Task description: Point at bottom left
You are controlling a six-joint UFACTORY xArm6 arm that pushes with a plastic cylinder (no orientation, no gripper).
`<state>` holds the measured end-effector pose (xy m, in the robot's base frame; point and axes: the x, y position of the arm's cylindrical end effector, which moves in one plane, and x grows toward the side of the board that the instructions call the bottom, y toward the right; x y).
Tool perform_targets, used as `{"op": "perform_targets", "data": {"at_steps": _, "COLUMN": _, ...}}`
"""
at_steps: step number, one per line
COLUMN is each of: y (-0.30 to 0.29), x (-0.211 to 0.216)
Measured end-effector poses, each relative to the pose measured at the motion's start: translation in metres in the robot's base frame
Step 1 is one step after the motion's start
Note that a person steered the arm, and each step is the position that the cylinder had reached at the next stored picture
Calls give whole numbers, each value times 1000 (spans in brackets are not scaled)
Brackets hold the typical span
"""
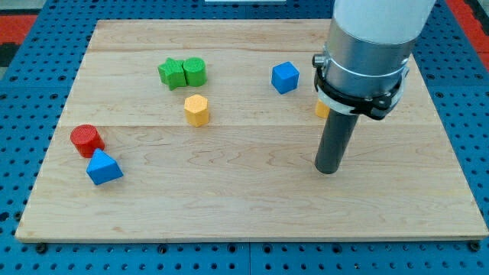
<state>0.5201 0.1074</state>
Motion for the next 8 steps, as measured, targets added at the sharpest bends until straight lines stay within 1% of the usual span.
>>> {"op": "perform_targets", "data": {"at_steps": 1, "y": 32, "x": 8}}
{"op": "perform_targets", "data": {"at_steps": 3, "y": 3, "x": 9}}
{"op": "perform_targets", "data": {"at_steps": 4, "y": 32, "x": 13}}
{"op": "perform_targets", "data": {"at_steps": 5, "y": 21, "x": 35}}
{"op": "perform_targets", "data": {"at_steps": 6, "y": -15, "x": 78}}
{"op": "perform_targets", "data": {"at_steps": 7, "y": -98, "x": 92}}
{"op": "perform_targets", "data": {"at_steps": 8, "y": -198, "x": 92}}
